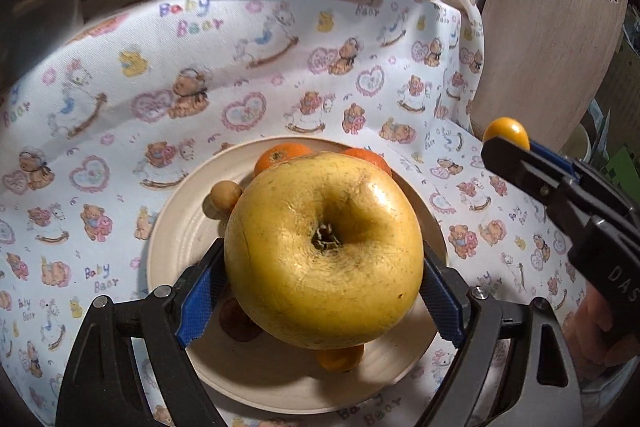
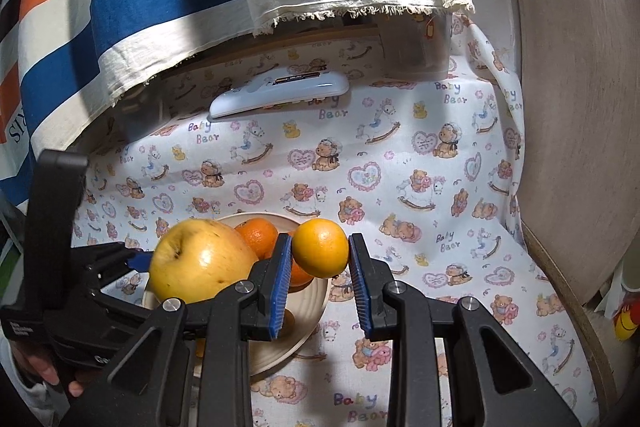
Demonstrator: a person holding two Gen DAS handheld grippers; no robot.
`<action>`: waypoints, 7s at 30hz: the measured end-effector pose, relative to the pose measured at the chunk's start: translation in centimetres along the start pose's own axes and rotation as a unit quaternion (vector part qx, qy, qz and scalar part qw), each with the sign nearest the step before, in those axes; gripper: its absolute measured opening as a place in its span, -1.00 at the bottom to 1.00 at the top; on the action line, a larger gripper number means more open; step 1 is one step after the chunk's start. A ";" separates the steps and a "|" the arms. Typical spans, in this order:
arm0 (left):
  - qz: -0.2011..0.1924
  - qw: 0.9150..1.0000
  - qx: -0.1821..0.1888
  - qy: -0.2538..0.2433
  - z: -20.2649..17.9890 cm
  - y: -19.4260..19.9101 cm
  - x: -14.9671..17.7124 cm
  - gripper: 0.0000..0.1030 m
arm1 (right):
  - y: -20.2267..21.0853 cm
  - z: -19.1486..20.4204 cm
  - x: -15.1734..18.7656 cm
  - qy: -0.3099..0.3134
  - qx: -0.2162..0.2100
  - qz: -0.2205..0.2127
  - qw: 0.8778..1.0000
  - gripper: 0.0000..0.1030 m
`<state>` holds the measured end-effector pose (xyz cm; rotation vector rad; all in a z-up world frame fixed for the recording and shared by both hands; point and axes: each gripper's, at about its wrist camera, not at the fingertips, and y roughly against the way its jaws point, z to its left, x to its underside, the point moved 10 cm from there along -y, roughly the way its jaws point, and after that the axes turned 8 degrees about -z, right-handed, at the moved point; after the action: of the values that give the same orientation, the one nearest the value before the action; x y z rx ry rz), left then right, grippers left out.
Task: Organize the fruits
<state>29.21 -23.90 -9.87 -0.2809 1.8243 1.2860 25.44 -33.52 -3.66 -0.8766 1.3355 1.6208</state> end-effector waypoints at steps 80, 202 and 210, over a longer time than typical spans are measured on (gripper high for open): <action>-0.371 0.915 -0.161 0.008 5.5 24.5 -0.4 0.98 | 8.3 5.0 -2.0 0.057 -0.048 -0.162 0.984 0.99; -0.276 0.942 -0.188 0.037 9.6 16.2 3.8 0.99 | 5.2 4.1 1.2 0.094 -0.003 -0.130 0.987 0.99; -0.276 0.942 -0.187 0.038 9.7 16.2 3.8 0.99 | 5.2 4.0 1.1 0.094 -0.004 -0.130 0.987 0.99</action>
<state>22.02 -7.43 -2.94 -0.9868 1.3972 1.2084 20.24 -29.79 -1.89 -1.1808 1.2815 1.3686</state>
